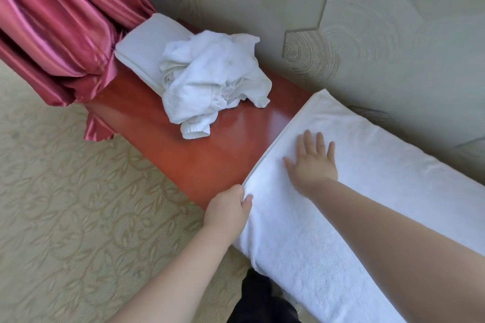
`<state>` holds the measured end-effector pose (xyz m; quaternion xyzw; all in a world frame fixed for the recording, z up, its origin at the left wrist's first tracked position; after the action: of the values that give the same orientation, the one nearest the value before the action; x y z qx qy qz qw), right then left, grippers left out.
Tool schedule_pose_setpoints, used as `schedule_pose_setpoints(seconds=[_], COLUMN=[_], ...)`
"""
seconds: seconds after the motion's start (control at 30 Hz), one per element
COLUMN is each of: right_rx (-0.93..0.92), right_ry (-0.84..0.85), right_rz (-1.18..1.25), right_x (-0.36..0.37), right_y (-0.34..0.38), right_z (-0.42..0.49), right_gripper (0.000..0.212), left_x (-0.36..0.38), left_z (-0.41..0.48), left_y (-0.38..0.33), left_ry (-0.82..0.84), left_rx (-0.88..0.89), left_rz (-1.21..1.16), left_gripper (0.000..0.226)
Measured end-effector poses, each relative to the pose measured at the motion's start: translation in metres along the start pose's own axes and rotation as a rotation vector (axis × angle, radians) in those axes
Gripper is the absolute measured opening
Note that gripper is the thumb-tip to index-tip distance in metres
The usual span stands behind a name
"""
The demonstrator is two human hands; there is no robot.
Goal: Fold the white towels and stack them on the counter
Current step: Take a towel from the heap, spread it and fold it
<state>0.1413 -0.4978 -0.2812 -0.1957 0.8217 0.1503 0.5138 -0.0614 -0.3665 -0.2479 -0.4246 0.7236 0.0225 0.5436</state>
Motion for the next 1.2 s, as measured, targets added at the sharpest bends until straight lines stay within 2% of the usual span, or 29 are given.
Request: schedule_pose_setpoints(seconds=[0.07, 0.23, 0.33, 0.5, 0.53, 0.6, 0.67, 0.7, 0.8, 0.87, 0.9, 0.93, 1.0, 1.07, 1.13, 1.2], right_rx=[-0.031, -0.034, -0.032, 0.086, 0.122, 0.185, 0.184, 0.138, -0.073, -0.148, -0.167, -0.176, -0.182, -0.246, -0.345, -0.251], right_ry=[0.022, -0.141, -0.156, 0.033, 0.074, 0.152, 0.178, 0.149, -0.019, -0.085, -0.084, -0.070, -0.044, -0.039, -0.095, -0.096], right_rz=[0.018, 0.054, 0.041, -0.002, 0.006, 0.032, 0.059, 0.092, 0.198, 0.156, 0.126, 0.101, 0.094, 0.085, 0.060, 0.052], right_x=[0.013, 0.015, 0.019, 0.019, 0.017, 0.012, 0.007, 0.005, 0.007, 0.023, 0.035, 0.049, 0.076, 0.091, 0.096, 0.100], right_y=[0.013, 0.013, 0.016, 0.027, 0.032, 0.042, 0.047, 0.047, 0.037, 0.025, 0.020, 0.015, 0.006, 0.000, -0.012, -0.050], right_z=[-0.012, -0.007, -0.009, -0.001, 0.004, 0.011, 0.013, 0.010, -0.030, -0.078, -0.102, -0.125, -0.161, -0.184, -0.194, -0.202], right_gripper=[0.087, 0.091, 0.097, 0.116, 0.119, 0.121, 0.116, 0.110, 0.088, 0.081, 0.080, 0.080, 0.079, 0.078, 0.075, 0.071], left_x=[-0.001, -0.009, 0.001, 0.009, 0.010, 0.018, 0.024, 0.023, 0.005, -0.006, -0.007, -0.002, 0.018, 0.042, 0.055, 0.055], left_z=[-0.009, -0.020, -0.039, -0.067, -0.067, -0.066, -0.064, -0.063, -0.063, -0.070, -0.072, -0.074, -0.073, -0.069, -0.062, -0.056], left_y=[0.014, 0.059, 0.075, 0.085, 0.085, 0.088, 0.093, 0.096, 0.103, 0.092, 0.080, 0.066, 0.033, 0.014, 0.016, 0.023], left_ry=[-0.018, -0.092, -0.107, -0.315, -0.314, -0.213, -0.099, -0.102, -0.283, -0.399, -0.411, -0.353, -0.125, 0.125, 0.272, 0.312], left_rx=[-0.047, -0.087, -0.104, -0.239, -0.277, -0.308, -0.295, -0.283, -0.313, -0.281, -0.195, -0.058, 0.250, 0.423, 0.398, 0.309], left_rz=[-0.189, -0.073, -0.037, -0.103, -0.113, -0.100, -0.081, -0.064, 0.009, 0.072, 0.141, 0.197, 0.283, 0.401, 0.510, 0.536], left_gripper=[0.031, 0.029, 0.031, 0.038, 0.039, 0.036, 0.031, 0.030, 0.020, 0.004, 0.021, 0.036, 0.056, 0.068, 0.075, 0.082])
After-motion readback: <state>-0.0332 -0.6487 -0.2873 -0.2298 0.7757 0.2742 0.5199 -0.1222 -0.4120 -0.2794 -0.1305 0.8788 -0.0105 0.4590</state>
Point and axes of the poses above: each hand's wrist, its own z-axis towards the middle knuckle, its own x-axis out of the palm, y = z × x, the point moved 4 cm from there along z, towards the middle knuckle, and after that the axes turned 5 degrees about x, right-handed, at the moved point
